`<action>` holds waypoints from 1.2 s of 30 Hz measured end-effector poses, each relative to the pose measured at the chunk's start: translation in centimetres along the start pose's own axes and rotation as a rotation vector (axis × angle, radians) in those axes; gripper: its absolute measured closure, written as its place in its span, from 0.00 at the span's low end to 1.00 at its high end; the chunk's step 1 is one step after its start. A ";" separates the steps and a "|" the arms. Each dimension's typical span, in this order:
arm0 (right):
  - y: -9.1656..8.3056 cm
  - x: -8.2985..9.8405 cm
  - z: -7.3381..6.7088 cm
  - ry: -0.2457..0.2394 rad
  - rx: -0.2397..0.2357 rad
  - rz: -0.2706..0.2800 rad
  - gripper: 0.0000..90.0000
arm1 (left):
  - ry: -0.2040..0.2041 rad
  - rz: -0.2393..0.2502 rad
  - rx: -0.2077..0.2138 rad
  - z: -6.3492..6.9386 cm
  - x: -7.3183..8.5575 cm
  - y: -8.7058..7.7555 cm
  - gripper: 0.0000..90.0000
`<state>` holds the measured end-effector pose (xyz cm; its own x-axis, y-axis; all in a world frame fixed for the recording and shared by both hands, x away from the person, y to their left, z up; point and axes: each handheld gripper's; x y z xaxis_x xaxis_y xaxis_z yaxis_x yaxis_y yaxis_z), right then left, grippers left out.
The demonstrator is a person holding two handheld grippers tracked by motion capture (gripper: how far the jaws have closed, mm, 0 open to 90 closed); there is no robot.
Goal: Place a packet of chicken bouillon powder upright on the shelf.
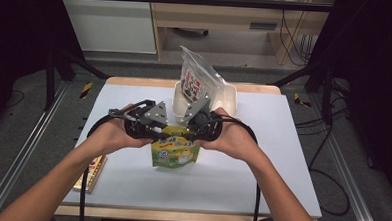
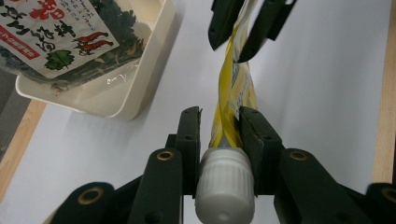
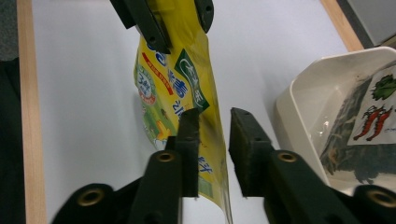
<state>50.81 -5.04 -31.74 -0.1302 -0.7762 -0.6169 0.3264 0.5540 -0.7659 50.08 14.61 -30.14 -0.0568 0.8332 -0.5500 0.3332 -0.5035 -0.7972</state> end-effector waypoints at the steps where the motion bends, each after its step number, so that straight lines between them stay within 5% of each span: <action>1: 0.1 0.0 0.0 0.003 -0.006 -0.004 0.91 | -0.001 0.001 0.000 0.0 0.0 0.0 0.77; 6: -0.1 -0.2 0.2 0.035 -0.029 -0.006 1.00 | -0.005 0.010 -0.020 0.0 0.1 -0.2 0.76; 10: -0.9 -0.1 0.2 0.066 -0.033 -0.014 1.00 | -0.044 0.060 -0.072 0.2 0.1 -1.0 0.44; 13: -2.0 0.4 0.5 0.109 -0.012 -0.014 1.00 | -0.098 0.114 -0.115 0.1 0.5 -1.7 0.31; 18: -4.4 1.7 1.1 0.196 0.018 -0.011 1.00 | -0.164 0.117 -0.156 0.3 1.7 -1.8 0.15; 24: -6.9 4.2 2.3 0.288 0.065 -0.017 1.00 | -0.217 0.120 -0.170 0.9 3.3 -0.6 0.10; 36: -10.2 7.2 3.8 0.397 0.139 -0.020 1.00 | -0.267 0.124 -0.196 2.2 4.4 0.9 0.09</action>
<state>50.10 -17.36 -27.69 -0.4794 -0.5955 -0.6446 0.4397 0.4727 -0.7637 48.05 17.33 -33.88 -0.2400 0.6663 -0.7060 0.5261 -0.5219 -0.6714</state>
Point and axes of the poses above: each handheld gripper's, and its own axes: y roughly forward along the jaws, x roughly out of its underside, z roughly to its right, and after that the axes turned 1 degree about z, right-handed
